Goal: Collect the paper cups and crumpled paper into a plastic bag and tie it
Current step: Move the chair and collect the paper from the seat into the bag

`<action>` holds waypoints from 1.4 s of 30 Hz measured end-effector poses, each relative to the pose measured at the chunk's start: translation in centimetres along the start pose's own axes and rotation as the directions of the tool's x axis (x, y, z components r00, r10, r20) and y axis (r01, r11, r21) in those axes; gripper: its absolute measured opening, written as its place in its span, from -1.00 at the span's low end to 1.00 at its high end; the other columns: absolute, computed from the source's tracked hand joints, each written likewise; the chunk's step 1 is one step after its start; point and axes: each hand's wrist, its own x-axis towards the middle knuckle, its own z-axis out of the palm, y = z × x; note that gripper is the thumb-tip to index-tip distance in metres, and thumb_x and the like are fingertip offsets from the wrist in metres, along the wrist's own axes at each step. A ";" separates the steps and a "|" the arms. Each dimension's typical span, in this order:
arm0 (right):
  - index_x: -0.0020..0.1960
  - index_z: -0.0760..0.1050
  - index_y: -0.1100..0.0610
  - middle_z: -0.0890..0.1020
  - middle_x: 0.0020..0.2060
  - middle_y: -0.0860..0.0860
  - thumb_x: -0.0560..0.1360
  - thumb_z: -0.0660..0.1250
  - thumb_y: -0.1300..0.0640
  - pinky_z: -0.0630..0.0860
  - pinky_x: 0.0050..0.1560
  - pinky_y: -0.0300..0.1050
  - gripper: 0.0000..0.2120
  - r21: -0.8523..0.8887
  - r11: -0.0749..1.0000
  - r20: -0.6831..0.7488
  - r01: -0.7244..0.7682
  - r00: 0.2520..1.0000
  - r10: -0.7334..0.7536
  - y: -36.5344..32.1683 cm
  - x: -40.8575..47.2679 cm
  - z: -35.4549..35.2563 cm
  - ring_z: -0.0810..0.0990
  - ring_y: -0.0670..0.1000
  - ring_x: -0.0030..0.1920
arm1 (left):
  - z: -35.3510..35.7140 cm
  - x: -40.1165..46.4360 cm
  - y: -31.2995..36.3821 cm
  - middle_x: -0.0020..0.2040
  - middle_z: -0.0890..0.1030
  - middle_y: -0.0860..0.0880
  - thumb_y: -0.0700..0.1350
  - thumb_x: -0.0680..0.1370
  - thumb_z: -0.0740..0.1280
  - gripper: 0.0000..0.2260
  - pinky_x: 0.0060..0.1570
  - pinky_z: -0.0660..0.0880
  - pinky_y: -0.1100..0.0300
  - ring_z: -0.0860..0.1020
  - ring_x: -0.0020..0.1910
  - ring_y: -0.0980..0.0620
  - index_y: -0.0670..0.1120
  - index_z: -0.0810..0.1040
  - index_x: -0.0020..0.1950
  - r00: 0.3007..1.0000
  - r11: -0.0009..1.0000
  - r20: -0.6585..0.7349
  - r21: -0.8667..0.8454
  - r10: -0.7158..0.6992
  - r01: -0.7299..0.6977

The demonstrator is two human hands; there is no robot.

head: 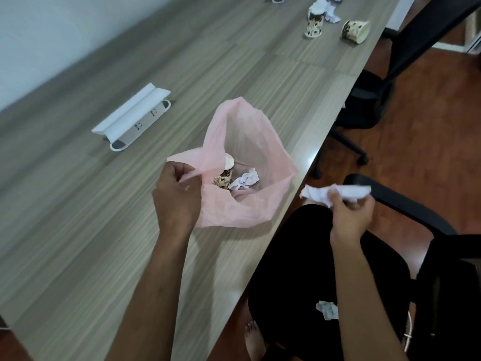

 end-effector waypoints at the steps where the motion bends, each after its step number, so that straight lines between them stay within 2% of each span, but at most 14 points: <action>1: 0.35 0.37 0.07 0.64 0.09 0.04 0.39 0.53 0.20 0.62 0.04 -0.17 -0.40 0.033 0.997 0.030 0.064 0.997 -0.065 -2.3 -0.6 1.3 0.67 -0.08 0.01 | 0.0 -0.1 0.2 -0.21 0.59 0.14 -0.21 0.48 0.38 -0.95 -0.20 0.40 0.39 0.54 -0.21 0.22 -0.10 0.55 -0.09 1.000 1.000 0.007 -0.002 0.014 -0.014; 6: 0.25 0.44 0.02 0.60 0.09 0.07 0.30 0.59 0.15 0.64 -0.10 -0.14 -0.41 -0.048 0.936 0.273 0.347 0.907 -0.322 -6.4 -3.6 8.4 0.67 -0.02 -0.08 | -0.2 -0.7 0.9 -0.14 0.62 0.06 -0.23 0.49 0.36 -0.94 -0.21 0.38 0.45 0.55 -0.18 0.15 -0.14 0.55 -0.06 0.999 0.999 0.022 -0.016 0.042 -0.042; 8: 0.25 0.45 -0.08 0.45 0.27 0.09 0.28 0.61 0.01 0.60 0.06 -0.11 -0.39 -0.230 0.859 0.544 0.457 0.792 -0.276 -5.6 -4.4 9.9 0.60 0.02 0.09 | -0.3 -0.8 0.9 -0.14 0.62 0.07 -0.22 0.49 0.36 -0.94 -0.18 0.39 0.39 0.56 -0.14 0.09 -0.13 0.55 -0.05 1.000 1.000 0.015 -0.018 0.022 -0.022; 10: 0.25 0.51 -0.14 0.28 0.44 0.04 0.29 0.53 -0.22 0.39 0.36 -0.02 -0.43 -0.418 0.660 0.719 0.624 0.672 -0.180 -4.9 -4.9 10.2 0.35 0.05 0.39 | -0.5 -0.7 0.8 -0.15 0.60 0.11 -0.22 0.49 0.35 -0.93 -0.19 0.38 0.41 0.56 -0.14 0.09 -0.12 0.54 -0.05 1.000 1.000 0.007 -0.012 0.010 -0.010; 13: 0.40 0.37 -0.17 0.28 0.47 0.08 0.38 0.40 -0.30 0.24 0.45 0.11 -0.36 -0.628 0.428 0.617 0.650 0.751 -0.236 -4.2 -4.0 9.5 0.19 0.12 0.49 | -0.7 -0.5 0.5 -0.17 0.59 0.12 -0.22 0.48 0.35 -0.93 -0.19 0.37 0.40 0.55 -0.14 0.10 -0.11 0.54 -0.05 1.000 1.000 -0.003 -0.009 -0.009 0.008; 15: 0.49 0.22 -0.13 0.40 0.37 0.14 0.41 0.45 -0.07 0.41 0.30 0.05 -0.28 -0.725 0.484 0.506 0.490 0.856 -0.108 -3.9 -3.0 8.9 0.39 0.17 0.36 | -0.8 -0.4 0.4 -0.14 0.60 0.10 -0.22 0.48 0.35 -0.92 -0.13 0.40 0.30 0.55 -0.13 0.09 -0.12 0.54 -0.05 1.000 0.999 0.000 -0.027 -0.031 0.031; 18: 0.31 0.49 0.06 0.63 0.03 0.14 0.40 0.31 0.26 0.47 -0.02 -0.22 -0.52 -0.664 0.676 0.404 0.319 0.914 -0.035 -4.4 -2.1 7.3 0.60 0.13 0.07 | -0.4 -0.5 0.6 -0.14 0.59 0.08 -0.24 0.48 0.37 -0.93 -0.08 0.44 0.23 0.54 -0.16 0.11 -0.11 0.53 -0.07 0.998 0.994 0.037 -0.092 -0.058 0.061; 21: -0.03 0.63 0.11 0.66 -0.21 0.00 0.35 0.28 0.26 0.57 -0.12 -0.23 -0.75 -0.564 0.789 0.207 0.245 0.966 -0.152 -5.6 -1.7 4.5 0.62 0.00 -0.18 | 0.4 -0.7 1.1 -0.17 0.57 0.09 -0.23 0.50 0.38 -0.88 -0.13 0.44 0.30 0.52 -0.22 0.19 -0.03 0.49 -0.13 0.991 0.969 0.047 -0.207 -0.125 0.133; 23: -0.09 0.61 0.13 0.62 -0.28 -0.02 0.36 0.31 0.25 0.45 -0.30 -0.50 -0.83 -0.530 0.819 0.112 0.221 0.975 -0.190 -5.8 -1.7 2.4 0.55 -0.13 -0.30 | 0.9 -0.8 1.0 -0.16 0.56 0.05 -0.20 0.50 0.38 -0.91 -0.16 0.43 0.29 0.51 -0.22 0.12 -0.05 0.48 -0.10 0.989 0.958 0.013 -0.247 -0.146 0.144; 25: -0.11 0.60 0.15 0.62 -0.28 -0.01 0.38 0.34 0.23 0.35 -0.39 -0.57 -0.89 -0.534 0.815 0.096 0.224 0.974 -0.205 -5.5 -2.0 0.6 0.51 -0.20 -0.32 | 1.5 -1.1 0.7 -0.14 0.55 0.01 -0.17 0.49 0.37 -0.91 -0.17 0.42 0.24 0.50 -0.20 0.06 -0.08 0.48 -0.06 0.989 0.960 -0.014 -0.243 -0.150 0.142; 30: -0.11 0.58 0.08 0.64 -0.23 -0.04 0.40 0.38 0.15 0.42 -0.28 -0.37 -0.93 -0.514 0.835 0.176 0.198 0.977 -0.123 -3.4 -3.0 -1.9 0.56 -0.17 -0.28 | 3.4 -2.7 0.9 -0.24 0.48 0.08 -0.07 0.45 0.40 -0.83 -0.18 0.40 0.16 0.45 -0.27 0.06 -0.08 0.44 -0.09 0.996 0.983 0.012 -0.160 -0.086 0.087; 35: -0.02 0.58 -0.03 0.64 -0.08 -0.11 0.47 0.37 -0.04 0.44 -0.20 -0.35 -0.86 -0.449 0.879 0.245 0.162 0.968 -0.053 -2.2 -3.2 -3.3 0.58 -0.17 -0.15 | 4.9 -4.0 1.6 -0.27 0.46 0.12 -0.05 0.46 0.42 -0.77 -0.24 0.33 0.22 0.44 -0.33 0.21 -0.14 0.43 -0.07 1.000 0.999 0.023 -0.041 -0.010 0.010; 38: 0.04 0.58 -0.04 0.65 -0.01 -0.11 0.53 0.20 -0.24 0.52 -0.04 -0.21 -0.67 -0.369 0.926 0.208 0.084 0.978 -0.006 -0.9 -2.3 -4.6 0.60 -0.13 -0.04 | 5.4 -4.3 1.3 -0.26 0.46 0.11 -0.07 0.48 0.39 -0.81 -0.27 0.36 0.33 0.45 -0.33 0.25 -0.12 0.42 -0.08 0.999 0.999 0.030 -0.036 0.017 -0.016; 42: 0.10 0.54 0.05 0.64 -0.06 0.03 0.63 0.06 -0.16 0.59 -0.11 0.04 -0.62 -0.386 0.920 0.046 -0.067 0.995 0.091 3.7 -0.9 -7.4 0.61 0.02 -0.15 | 5.9 -4.5 1.2 -0.21 0.48 0.06 -0.10 0.48 0.37 -0.84 -0.32 0.31 0.48 0.44 -0.34 0.29 -0.09 0.41 -0.08 0.999 0.998 0.031 -0.039 0.043 -0.041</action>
